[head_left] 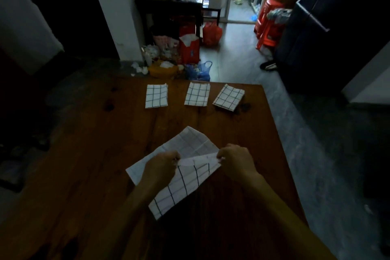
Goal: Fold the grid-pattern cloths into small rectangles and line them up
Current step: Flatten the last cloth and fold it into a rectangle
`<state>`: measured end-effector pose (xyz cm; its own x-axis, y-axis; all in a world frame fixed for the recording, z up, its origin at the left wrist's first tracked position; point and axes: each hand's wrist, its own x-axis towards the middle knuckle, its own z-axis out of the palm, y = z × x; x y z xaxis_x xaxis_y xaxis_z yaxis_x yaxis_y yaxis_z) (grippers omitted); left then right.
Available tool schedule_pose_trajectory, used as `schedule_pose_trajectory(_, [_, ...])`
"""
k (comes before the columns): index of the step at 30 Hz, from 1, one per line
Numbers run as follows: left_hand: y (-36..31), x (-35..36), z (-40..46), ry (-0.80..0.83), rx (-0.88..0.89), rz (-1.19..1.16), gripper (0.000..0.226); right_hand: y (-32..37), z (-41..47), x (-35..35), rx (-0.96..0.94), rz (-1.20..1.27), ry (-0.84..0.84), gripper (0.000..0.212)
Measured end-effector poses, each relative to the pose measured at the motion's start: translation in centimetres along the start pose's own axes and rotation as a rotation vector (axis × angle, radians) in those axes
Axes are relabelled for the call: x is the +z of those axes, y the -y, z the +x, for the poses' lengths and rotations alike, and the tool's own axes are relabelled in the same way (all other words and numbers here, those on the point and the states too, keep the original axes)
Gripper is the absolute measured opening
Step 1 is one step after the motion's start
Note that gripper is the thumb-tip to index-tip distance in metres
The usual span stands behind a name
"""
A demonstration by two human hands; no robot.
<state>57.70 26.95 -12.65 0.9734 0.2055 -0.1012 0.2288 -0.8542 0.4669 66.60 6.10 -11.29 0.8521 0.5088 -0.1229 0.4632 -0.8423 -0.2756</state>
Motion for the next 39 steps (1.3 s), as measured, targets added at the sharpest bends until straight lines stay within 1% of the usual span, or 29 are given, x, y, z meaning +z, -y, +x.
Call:
schedule_pose_trajectory(2, [0.1, -3.8, 0.1, -0.055, 0.061, 0.025, 0.020, 1.8, -0.2, -2.1, 0.007, 0.036, -0.132, 0.014])
schedule_pose_trajectory(4, [-0.1, -7.7, 0.1, -0.125, 0.074, 0.039, 0.021, 3.6, -0.4, -4.7, -0.006, 0.053, -0.280, 0.012])
schedule_pose_trajectory(6, [-0.6, -11.4, -0.5, -0.232, 0.114, 0.053, 0.021, 5.3, -0.8, -7.5, -0.019, 0.058, -0.448, 0.012])
schedule_pose_trajectory(8, [-1.3, -14.5, -1.8, -0.361, 0.176, 0.057, 0.020, 7.0, -1.9, -10.0, -0.022, 0.049, -0.568, 0.013])
schedule_pose_trajectory(11, [-2.1, -17.9, -4.6, -0.472, 0.236, 0.064, 0.017, 8.9, -4.2, -12.2, -0.057, 0.035, -0.692, 0.015])
schedule_pose_trajectory(14, [-2.1, -19.5, -7.5, -0.503, 0.274, 0.058, 0.019, 10.3, -7.3, -12.8, -0.053, 0.016, -0.774, 0.018])
schedule_pose_trajectory(16, [-1.7, -19.7, -9.3, -0.512, 0.294, 0.058, 0.022, 11.0, -9.5, -12.4, -0.084, 0.018, -0.805, 0.019])
schedule_pose_trajectory(18, [-1.1, -19.3, -11.1, -0.501, 0.314, 0.083, 0.023, 11.5, -11.6, -11.7, -0.084, 0.034, -0.787, 0.023])
schedule_pose_trajectory(21, [-0.3, -18.4, -13.7, -0.455, 0.294, 0.105, 0.023, 11.9, -14.4, -10.0, -0.041, -0.001, -0.699, 0.025])
schedule_pose_trajectory(26, [0.6, -16.2, -18.6, -0.353, 0.227, 0.109, 0.022, 11.7, -19.0, -6.7, -0.120, -0.035, -0.616, 0.024])
schedule_pose_trajectory(29, [1.0, -13.7, -21.7, -0.265, 0.160, 0.129, 0.031, 10.7, -21.3, -4.2, -0.140, -0.033, -0.564, 0.021])
schedule_pose_trajectory(34, [1.7, -8.2, -26.8, -0.161, 0.046, 0.172, 0.037, 9.4, -26.4, 0.6, -0.118, -0.024, -0.454, 0.019])
schedule_pose_trajectory(39, [2.7, -3.5, -31.4, -0.037, -0.021, 0.273, 0.034, 8.4, -31.3, 5.0, -0.080, 0.002, -0.317, 0.017])
